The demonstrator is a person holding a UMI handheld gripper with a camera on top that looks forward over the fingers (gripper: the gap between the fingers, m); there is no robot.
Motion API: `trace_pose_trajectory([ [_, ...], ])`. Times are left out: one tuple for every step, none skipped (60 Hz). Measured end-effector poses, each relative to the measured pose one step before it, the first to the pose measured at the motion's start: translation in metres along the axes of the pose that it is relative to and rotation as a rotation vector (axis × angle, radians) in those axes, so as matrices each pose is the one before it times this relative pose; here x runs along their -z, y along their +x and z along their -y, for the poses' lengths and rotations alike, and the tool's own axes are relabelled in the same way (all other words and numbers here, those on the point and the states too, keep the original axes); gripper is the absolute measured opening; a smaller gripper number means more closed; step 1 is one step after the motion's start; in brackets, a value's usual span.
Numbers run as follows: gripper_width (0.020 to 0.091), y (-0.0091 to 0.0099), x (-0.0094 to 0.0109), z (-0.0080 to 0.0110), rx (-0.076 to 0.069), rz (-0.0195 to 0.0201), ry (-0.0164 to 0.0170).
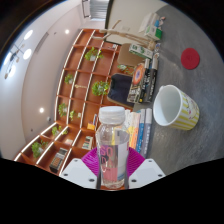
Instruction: Pour water
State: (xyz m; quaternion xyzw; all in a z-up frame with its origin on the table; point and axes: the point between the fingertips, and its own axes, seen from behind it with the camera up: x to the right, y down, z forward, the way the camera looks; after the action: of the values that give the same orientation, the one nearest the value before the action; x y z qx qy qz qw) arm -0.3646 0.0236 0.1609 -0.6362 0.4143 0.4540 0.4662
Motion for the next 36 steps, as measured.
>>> trace_pose_trajectory([
  [0.0345, -0.00147, 0.00078, 0.00367, -0.0300, 0.00603, 0.00888],
  [0.0345, -0.00146, 0.00101, 0.00281, -0.0294, 0.00562, 0.00453],
  [0.0345, -0.00110, 0.00064, 0.00251, -0.0281, 0.00523, 0.00378],
  [0.0345, -0.00072, 0.00036, 0.00294, -0.0270, 0.00493, 0.00501],
  [0.0345, -0.00664, 0.00677, 0.00361, -0.0336, 0.00223, 0.00147],
  [0.0344, 0.00378, -0.00626, 0.00198, -0.0238, 0.00667, 0.00265],
  [0.0343, 0.00029, -0.00082, 0.00137, -0.0298, 0.00661, -0.00248],
  [0.0343, 0.00037, -0.00109, 0.00064, -0.0310, 0.00630, -0.00437],
  [0.0343, 0.00074, -0.00086, 0.00081, -0.0317, 0.00509, -0.00314],
  [0.0343, 0.00107, -0.00038, 0.00154, -0.0306, 0.00338, -0.00046],
  [0.0344, 0.00115, -0.00019, 0.00144, -0.0282, 0.00269, 0.00047],
  [0.0342, 0.00176, -0.00050, 0.00068, -0.0287, 0.00195, -0.00156],
  [0.0343, -0.00155, 0.00482, -0.00141, -0.0295, -0.00102, -0.00167],
  [0.0342, 0.00171, -0.00071, 0.00260, -0.0252, 0.00167, 0.00234],
  [0.0345, 0.00034, 0.00033, 0.00264, -0.0210, 0.00178, 0.00524],
  [0.0344, 0.00111, -0.00019, 0.00236, -0.0212, 0.00274, 0.00669],
  [0.0343, 0.00129, -0.00011, 0.00193, -0.0248, 0.00334, 0.00334],
  [0.0343, 0.00114, 0.00016, 0.00146, -0.0282, 0.00355, 0.00050],
  [0.0345, 0.00119, 0.00047, 0.00193, -0.0276, 0.00302, 0.00198],
  [0.0344, 0.00131, 0.00056, 0.00315, -0.0235, 0.00253, 0.00682],
  [0.0344, 0.00102, 0.00049, 0.00318, -0.0193, 0.00233, 0.00760],
  [0.0344, 0.00121, 0.00031, 0.00212, -0.0158, 0.00174, 0.00420],
  [0.0343, 0.00079, 0.00311, 0.00038, -0.0139, -0.00315, 0.00067],
  [0.0343, 0.00139, -0.00028, 0.00187, -0.0116, -0.00187, -0.00015],
  [0.0344, 0.00190, -0.00186, 0.00140, -0.0074, -0.00492, 0.00097],
  [0.0344, 0.00149, 0.00038, 0.00102, -0.0055, -0.00421, 0.00091],
  [0.0344, 0.00155, 0.00033, 0.00074, -0.0013, -0.00516, -0.00073],
  [0.0344, 0.00140, 0.00018, 0.00052, 0.0021, -0.00410, -0.00103],
  [0.0344, 0.00017, -0.00013, -0.00046, 0.0028, 0.00120, -0.00469],
  [0.0344, -0.00018, -0.00018, -0.00082, 0.0017, 0.00195, -0.00569],
  [0.0343, -0.00023, 0.00192, -0.00111, -0.0045, -0.00134, -0.00517],
  [0.0344, 0.00037, -0.00095, -0.00035, -0.0002, -0.00304, -0.00546],
  [0.0343, 0.00002, -0.00063, 0.00020, 0.0033, -0.00554, -0.00319],
  [0.0343, 0.00007, -0.00009, -0.00035, 0.0049, -0.00341, -0.00301],
  [0.0343, 0.00032, 0.00030, -0.00079, 0.0053, -0.00363, -0.00401],
  [0.0343, 0.00037, 0.00023, -0.00096, 0.0045, -0.00373, -0.00467],
])
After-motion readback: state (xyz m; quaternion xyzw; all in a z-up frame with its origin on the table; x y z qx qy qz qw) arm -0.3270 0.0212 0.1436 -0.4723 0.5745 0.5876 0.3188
